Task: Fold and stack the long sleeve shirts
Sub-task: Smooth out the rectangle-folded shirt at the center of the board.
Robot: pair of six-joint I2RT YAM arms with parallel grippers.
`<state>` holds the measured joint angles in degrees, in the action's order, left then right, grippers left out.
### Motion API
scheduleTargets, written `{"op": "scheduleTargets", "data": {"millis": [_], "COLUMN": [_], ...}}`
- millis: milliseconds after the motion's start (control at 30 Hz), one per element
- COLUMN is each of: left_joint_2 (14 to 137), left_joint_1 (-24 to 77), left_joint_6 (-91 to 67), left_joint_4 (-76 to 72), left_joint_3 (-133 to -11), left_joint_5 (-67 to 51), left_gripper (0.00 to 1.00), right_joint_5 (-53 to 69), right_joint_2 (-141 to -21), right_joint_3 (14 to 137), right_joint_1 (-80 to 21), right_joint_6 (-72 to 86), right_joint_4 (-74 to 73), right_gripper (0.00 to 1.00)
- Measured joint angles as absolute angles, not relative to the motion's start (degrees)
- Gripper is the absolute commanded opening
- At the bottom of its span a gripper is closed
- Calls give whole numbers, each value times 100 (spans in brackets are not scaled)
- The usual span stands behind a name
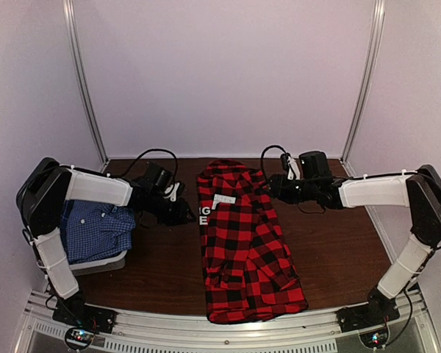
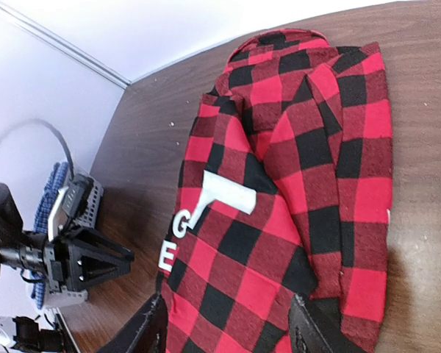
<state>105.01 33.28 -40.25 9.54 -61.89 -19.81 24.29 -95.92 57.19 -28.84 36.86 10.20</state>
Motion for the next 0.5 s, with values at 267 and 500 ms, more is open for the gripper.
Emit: {"op": "scheduleTargets", "data": {"millis": [267,500], "left_joint_2": [10543,10888], "left_joint_1": [3485,3538], "left_joint_6": [-4115,-4115], "left_joint_4": [718,770], "left_joint_3": [-6160,-6447], "left_joint_5": [-1990,-1896], "left_gripper": [38,38], "right_joint_5": [2040,1887], "right_joint_2": [-8617,-8125], "right_joint_3": [4504,3935], "right_joint_1": [-2888,-2888], "right_joint_6": [3538,3505], "right_joint_4": [711,593], "right_gripper": [59,60]}}
